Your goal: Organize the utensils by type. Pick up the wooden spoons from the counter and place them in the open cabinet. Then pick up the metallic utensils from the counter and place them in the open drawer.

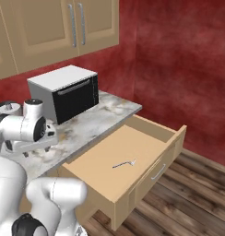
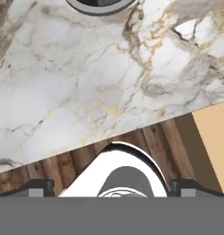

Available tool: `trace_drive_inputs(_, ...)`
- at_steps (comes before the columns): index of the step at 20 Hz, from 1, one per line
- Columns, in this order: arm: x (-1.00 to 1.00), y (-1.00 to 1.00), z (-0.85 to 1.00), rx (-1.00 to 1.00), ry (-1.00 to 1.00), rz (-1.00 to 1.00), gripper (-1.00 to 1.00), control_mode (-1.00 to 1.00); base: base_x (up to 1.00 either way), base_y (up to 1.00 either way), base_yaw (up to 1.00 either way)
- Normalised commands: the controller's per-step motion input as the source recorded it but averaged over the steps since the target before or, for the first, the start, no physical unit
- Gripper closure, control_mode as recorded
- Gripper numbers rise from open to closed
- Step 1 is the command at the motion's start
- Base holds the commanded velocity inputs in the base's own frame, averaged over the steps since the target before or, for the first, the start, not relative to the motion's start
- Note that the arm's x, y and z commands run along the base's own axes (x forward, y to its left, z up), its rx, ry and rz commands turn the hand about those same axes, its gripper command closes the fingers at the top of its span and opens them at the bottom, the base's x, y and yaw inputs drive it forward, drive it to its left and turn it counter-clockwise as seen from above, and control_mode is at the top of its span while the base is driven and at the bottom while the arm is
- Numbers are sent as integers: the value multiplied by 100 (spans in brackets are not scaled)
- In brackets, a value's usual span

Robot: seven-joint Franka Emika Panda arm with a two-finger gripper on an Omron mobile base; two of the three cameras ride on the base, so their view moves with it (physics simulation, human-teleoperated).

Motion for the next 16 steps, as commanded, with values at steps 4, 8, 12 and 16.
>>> trace_drive_inputs(4,-28,63,4,-1,-8,16,-100,-100,0,0,0)
trace_drive_inputs(8,-15,63,0,0,-1,12,-100,-100,0,0,0)
trace_drive_inputs(12,0,64,0,0,0,6,-100,-100,0,0,0)
trace_drive_inputs(16,-5,72,0,0,0,5,-100,-100,0,0,0)
